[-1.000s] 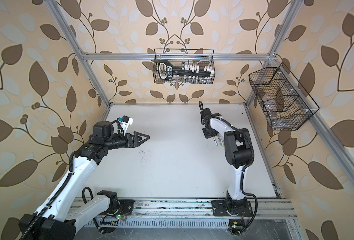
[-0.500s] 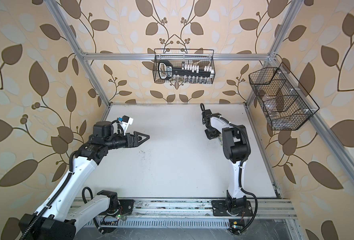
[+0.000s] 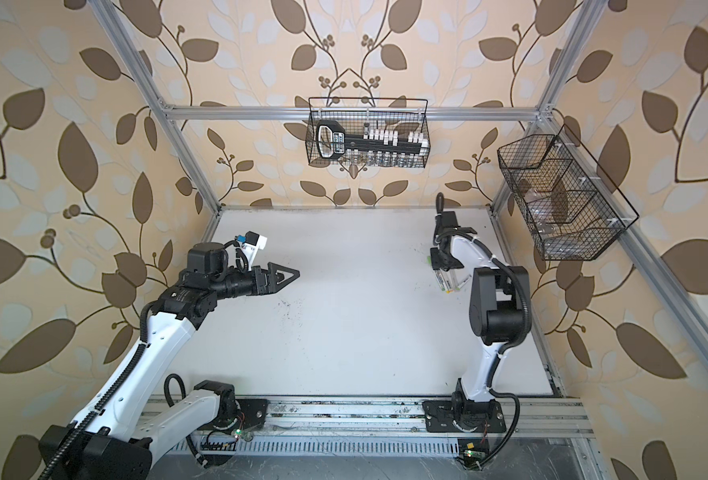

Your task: Insert the pens into the pen caps

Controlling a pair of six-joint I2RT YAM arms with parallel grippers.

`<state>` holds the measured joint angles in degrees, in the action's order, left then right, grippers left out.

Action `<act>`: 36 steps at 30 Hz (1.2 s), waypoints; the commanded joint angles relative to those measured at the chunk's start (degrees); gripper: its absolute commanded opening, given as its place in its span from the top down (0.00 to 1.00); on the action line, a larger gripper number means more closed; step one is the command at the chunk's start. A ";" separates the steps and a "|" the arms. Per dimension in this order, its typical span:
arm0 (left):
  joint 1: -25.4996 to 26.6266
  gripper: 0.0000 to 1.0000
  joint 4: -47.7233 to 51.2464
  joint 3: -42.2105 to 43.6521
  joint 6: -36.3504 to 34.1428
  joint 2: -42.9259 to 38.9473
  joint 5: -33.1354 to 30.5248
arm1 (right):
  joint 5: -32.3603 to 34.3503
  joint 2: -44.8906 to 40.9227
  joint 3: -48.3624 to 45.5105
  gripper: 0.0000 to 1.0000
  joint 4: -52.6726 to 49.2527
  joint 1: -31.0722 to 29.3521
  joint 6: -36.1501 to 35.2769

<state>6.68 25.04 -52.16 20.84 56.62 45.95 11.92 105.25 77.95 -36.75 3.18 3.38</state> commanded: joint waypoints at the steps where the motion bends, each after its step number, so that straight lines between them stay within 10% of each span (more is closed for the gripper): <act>1: -0.44 0.01 -2.10 0.23 0.22 -0.46 0.80 | -4.00 -2.20 -4.85 0.38 3.06 3.30 3.96; 19: -0.44 0.01 -2.39 0.48 0.36 -2.12 1.22 | -2.98 -6.64 -23.66 0.36 12.84 16.60 8.48; 36: -0.44 0.01 -2.36 0.67 0.37 -2.52 0.98 | -1.05 -1.72 -17.36 0.88 8.76 12.26 3.18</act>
<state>6.66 24.21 -52.12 21.28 55.53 46.00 9.78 101.69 59.37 -24.47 16.45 8.05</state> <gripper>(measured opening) 0.987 0.124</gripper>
